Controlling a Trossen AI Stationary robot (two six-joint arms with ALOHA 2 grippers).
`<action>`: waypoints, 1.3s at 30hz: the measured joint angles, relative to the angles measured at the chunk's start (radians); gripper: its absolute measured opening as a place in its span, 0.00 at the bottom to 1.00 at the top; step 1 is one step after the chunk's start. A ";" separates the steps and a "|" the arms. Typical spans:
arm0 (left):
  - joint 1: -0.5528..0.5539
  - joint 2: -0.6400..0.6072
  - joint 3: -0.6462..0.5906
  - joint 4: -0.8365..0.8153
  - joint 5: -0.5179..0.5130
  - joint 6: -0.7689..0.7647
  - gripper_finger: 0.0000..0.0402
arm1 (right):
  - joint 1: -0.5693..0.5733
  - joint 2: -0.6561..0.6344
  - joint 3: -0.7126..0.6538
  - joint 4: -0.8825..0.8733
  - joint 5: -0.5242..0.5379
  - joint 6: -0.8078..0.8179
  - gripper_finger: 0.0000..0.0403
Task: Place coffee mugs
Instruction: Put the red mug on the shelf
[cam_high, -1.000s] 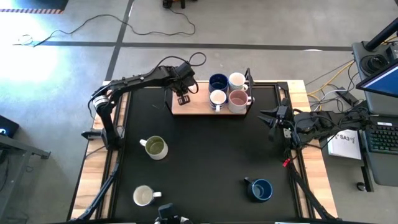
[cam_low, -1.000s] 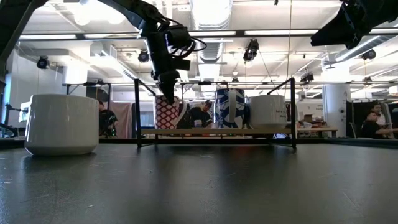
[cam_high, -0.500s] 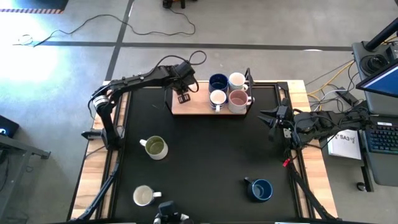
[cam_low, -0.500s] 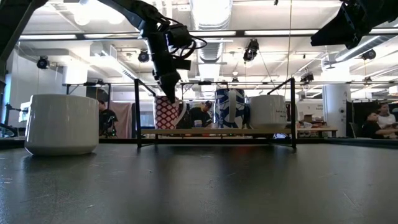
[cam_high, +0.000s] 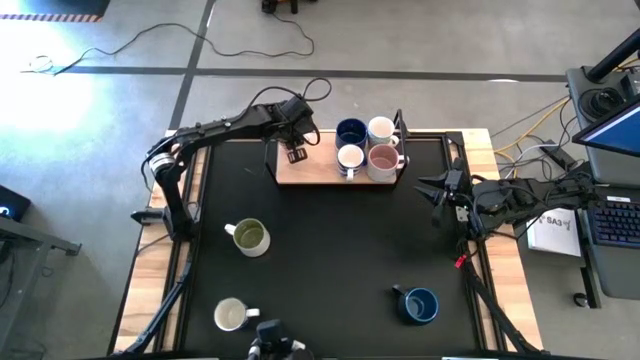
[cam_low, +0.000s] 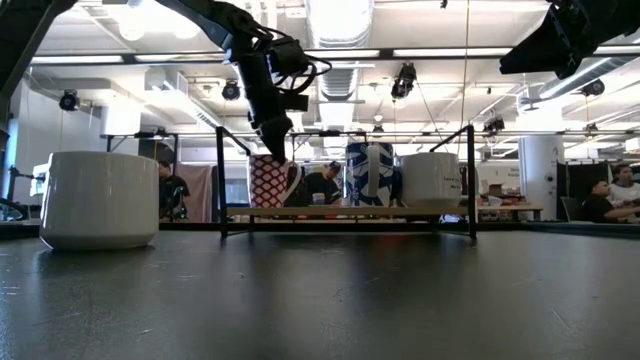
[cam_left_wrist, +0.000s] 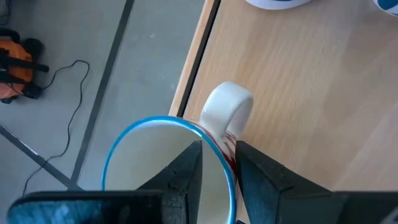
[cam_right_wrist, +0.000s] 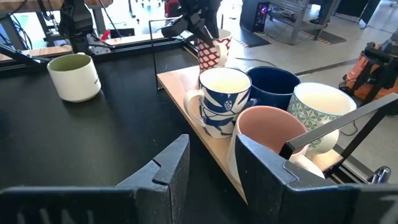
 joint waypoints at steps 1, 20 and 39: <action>0.001 0.000 0.000 0.000 0.000 0.005 0.19 | 0.000 0.000 0.000 0.000 0.000 0.000 0.30; 0.000 0.000 -0.001 -0.024 0.000 0.157 0.19 | 0.000 0.000 0.000 0.000 0.000 0.000 0.30; -0.042 -0.019 0.106 -0.162 -0.019 0.126 0.19 | 0.000 0.000 0.000 0.000 0.000 0.000 0.30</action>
